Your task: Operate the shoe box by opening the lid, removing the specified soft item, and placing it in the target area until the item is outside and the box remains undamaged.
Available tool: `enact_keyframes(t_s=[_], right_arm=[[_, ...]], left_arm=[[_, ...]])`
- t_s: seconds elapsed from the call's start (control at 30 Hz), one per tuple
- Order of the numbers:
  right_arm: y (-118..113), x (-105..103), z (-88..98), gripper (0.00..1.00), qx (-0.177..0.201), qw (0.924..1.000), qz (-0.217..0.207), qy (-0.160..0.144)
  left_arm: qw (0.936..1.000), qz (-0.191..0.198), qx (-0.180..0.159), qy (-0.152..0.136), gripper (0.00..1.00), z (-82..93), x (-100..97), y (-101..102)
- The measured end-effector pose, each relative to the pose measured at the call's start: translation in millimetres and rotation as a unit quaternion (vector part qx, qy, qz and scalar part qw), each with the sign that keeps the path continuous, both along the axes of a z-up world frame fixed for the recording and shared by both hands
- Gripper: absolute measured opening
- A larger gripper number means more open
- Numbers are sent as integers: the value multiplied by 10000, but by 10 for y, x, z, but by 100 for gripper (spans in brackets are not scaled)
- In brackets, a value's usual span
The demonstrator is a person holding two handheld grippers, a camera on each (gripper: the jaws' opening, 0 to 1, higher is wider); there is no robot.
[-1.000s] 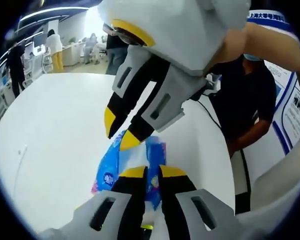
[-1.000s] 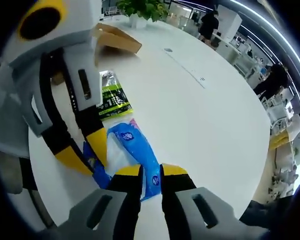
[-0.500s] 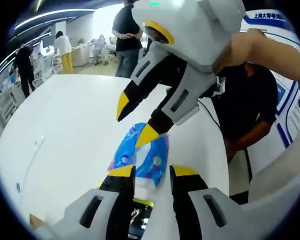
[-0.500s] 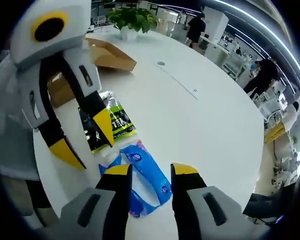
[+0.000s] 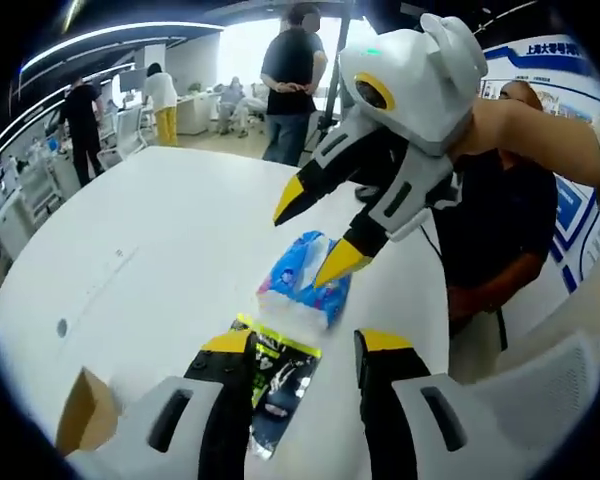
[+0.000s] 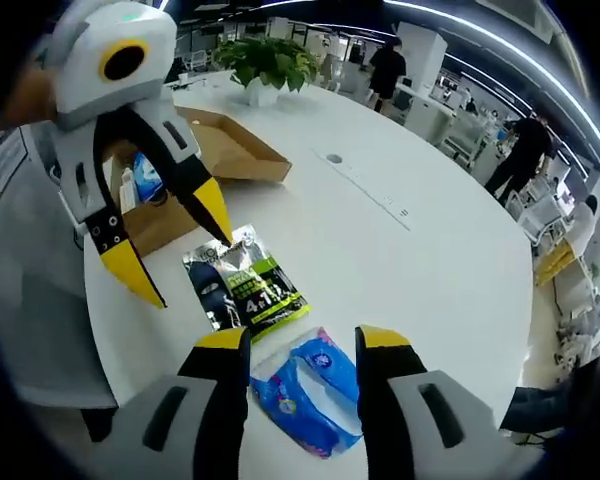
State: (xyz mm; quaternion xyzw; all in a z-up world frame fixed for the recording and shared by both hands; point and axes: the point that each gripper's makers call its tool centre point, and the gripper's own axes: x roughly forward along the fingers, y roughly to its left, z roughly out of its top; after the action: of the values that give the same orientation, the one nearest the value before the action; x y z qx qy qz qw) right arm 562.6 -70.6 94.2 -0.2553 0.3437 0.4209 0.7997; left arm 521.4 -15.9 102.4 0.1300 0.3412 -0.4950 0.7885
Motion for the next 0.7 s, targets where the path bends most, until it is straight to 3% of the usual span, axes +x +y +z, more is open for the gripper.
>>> enact_keyframes(t_s=[0.3, 0.7], right_arm=[[412, -165, 8, 46, 248, 9996, 72, 135], [1059, -333, 51, 48, 677, 9970, 203, 316]], left_arm=[[9994, 320, 66, -93, 47, 126, -118, 635], [9945, 1027, -107, -197, 51, 257, -263, 1442]])
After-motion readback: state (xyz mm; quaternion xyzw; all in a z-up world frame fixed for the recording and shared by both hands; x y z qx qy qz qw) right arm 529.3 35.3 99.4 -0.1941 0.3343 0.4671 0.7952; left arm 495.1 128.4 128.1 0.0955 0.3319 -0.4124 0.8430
